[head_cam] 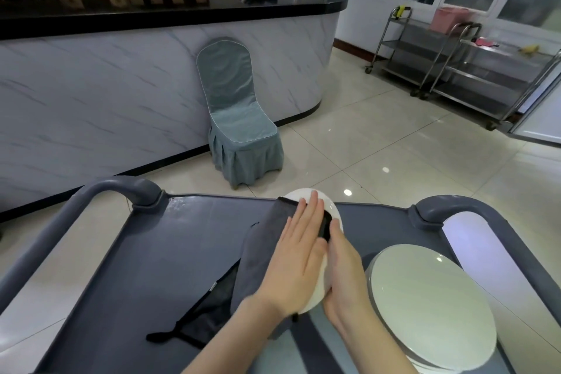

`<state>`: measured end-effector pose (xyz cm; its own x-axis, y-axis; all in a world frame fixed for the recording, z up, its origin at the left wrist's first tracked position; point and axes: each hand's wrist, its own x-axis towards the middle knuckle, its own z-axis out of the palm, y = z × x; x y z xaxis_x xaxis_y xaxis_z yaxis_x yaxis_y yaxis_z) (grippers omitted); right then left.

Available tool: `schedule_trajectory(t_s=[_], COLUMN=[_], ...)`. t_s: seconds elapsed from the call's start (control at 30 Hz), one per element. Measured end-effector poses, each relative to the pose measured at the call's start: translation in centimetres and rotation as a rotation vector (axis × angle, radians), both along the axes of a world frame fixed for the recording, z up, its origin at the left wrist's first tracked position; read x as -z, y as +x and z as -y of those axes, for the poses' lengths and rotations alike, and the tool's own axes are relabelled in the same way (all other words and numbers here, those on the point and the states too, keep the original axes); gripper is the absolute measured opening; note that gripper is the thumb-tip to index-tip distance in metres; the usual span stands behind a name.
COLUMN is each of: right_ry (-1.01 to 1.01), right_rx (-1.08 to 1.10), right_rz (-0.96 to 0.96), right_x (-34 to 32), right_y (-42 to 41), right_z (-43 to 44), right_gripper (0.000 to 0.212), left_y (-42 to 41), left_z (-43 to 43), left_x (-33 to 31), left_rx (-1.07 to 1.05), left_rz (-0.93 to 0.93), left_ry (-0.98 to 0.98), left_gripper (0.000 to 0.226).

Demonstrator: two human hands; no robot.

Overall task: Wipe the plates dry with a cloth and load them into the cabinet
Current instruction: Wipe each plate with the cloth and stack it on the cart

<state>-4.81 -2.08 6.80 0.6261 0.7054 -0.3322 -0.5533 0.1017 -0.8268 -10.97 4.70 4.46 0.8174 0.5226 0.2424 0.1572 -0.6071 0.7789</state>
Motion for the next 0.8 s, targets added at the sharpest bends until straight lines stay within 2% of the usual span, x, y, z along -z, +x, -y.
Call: schedule_trajectory(t_s=[0.07,0.1,0.23,0.37,0.47,0.6,0.7,0.8], right_ry=[-0.039,-0.057,-0.071,-0.036,-0.025,0.003,0.015,0.023], right_rx=[-0.014,-0.006,0.067,0.132,0.108,0.041,0.069,0.133], right_rz=[0.031,0.037,0.021,-0.099,-0.115,-0.094,-0.095,-0.140], right_x=[-0.1,-0.3,-1.3,-1.4,-0.9,-1.0,-1.4,-1.5], right_y=[-0.1,0.1,1.7,2.3,1.5,0.8,1.5,2.4], right_z=[0.1,0.1,0.6,1.2,1.1,1.2,1.2,1.2], right_gripper=[0.030,0.030,0.034,0.036,0.037,0.036,0.039,0.043], left_y=[0.2,0.1,-1.6,-3.1,-2.3,-0.7,-1.1,-2.1], left_z=[-1.8,-2.5,-3.2,0.1,0.9,-2.4,-2.9,-0.2], left_x=[-0.7,-0.8,0.2,1.6,1.3,-0.6,-0.8,0.2], left_rx=[-0.021,-0.038,-0.033,0.054,0.087,0.022,0.002,0.068], left_rz=[0.038,0.012,-0.117,-0.157,-0.128,-0.136,-0.145,-0.157], left_ry=[-0.159,-0.165,-0.011,0.125,0.126,0.079,0.118,0.169], left_gripper=[0.052,0.053,0.056,0.058,0.058,0.058,0.058,0.058])
